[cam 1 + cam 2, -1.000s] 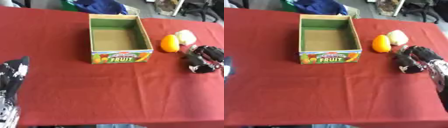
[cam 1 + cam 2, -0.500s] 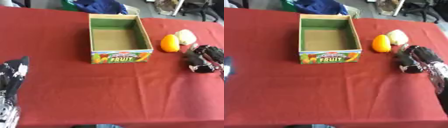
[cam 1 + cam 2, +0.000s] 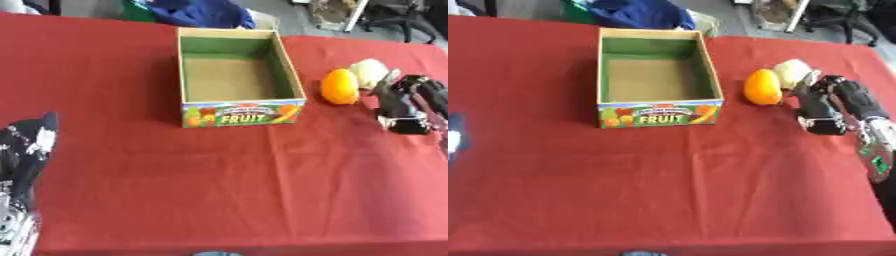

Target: Pick up objects on the table and place them in the box.

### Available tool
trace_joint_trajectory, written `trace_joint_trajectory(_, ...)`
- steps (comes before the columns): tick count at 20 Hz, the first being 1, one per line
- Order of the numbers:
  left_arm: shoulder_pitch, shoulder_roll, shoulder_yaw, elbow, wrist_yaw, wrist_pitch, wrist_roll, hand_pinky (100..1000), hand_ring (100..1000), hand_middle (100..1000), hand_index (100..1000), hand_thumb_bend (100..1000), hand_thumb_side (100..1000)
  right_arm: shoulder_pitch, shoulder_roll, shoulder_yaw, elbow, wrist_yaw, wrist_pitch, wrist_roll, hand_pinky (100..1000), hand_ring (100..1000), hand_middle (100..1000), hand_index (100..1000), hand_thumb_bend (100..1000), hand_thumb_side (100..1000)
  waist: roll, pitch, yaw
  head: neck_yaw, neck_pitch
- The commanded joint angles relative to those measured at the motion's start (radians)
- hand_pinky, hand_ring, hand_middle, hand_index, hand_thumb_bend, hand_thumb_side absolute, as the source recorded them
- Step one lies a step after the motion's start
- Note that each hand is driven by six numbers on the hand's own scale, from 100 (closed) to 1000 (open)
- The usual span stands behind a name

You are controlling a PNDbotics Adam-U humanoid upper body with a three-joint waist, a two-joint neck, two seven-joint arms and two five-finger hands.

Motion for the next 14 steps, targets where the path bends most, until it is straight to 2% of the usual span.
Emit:
trace_joint_trajectory(1, -0.009, 0.014, 0.001, -0.013, 0.001, -0.001, -0.001, 590, 554, 483, 604, 526, 455, -0.037, -0.043, -0.009, -0.065, -0.040, -0.004, 0.007, 313, 313, 257, 399, 100, 199, 0.003, -0.014, -0.001, -0.001, -0.002)
trace_joint_trajectory(4, -0.009, 0.015, 0.001, -0.013, 0.001, 0.000, -0.002, 590, 554, 483, 604, 540, 458, -0.078, -0.041, 0.003, -0.097, -0.061, -0.014, 0.025, 320, 318, 259, 398, 100, 198, 0.005, -0.016, -0.001, 0.001, -0.003)
trace_joint_trajectory(9, -0.011, 0.012, -0.002, -0.014, 0.002, 0.001, -0.004, 590, 554, 483, 604, 528, 455, -0.193, -0.019, 0.045, -0.126, -0.068, -0.045, 0.064, 336, 332, 266, 404, 100, 179, 0.010, -0.018, 0.002, -0.005, -0.008)
trace_joint_trajectory(14, -0.013, 0.008, -0.004, -0.015, 0.003, 0.002, -0.005, 589, 554, 482, 604, 529, 454, -0.320, 0.043, 0.083, -0.091, -0.033, -0.076, 0.096, 353, 347, 271, 411, 100, 171, 0.016, -0.016, 0.009, -0.009, -0.013)
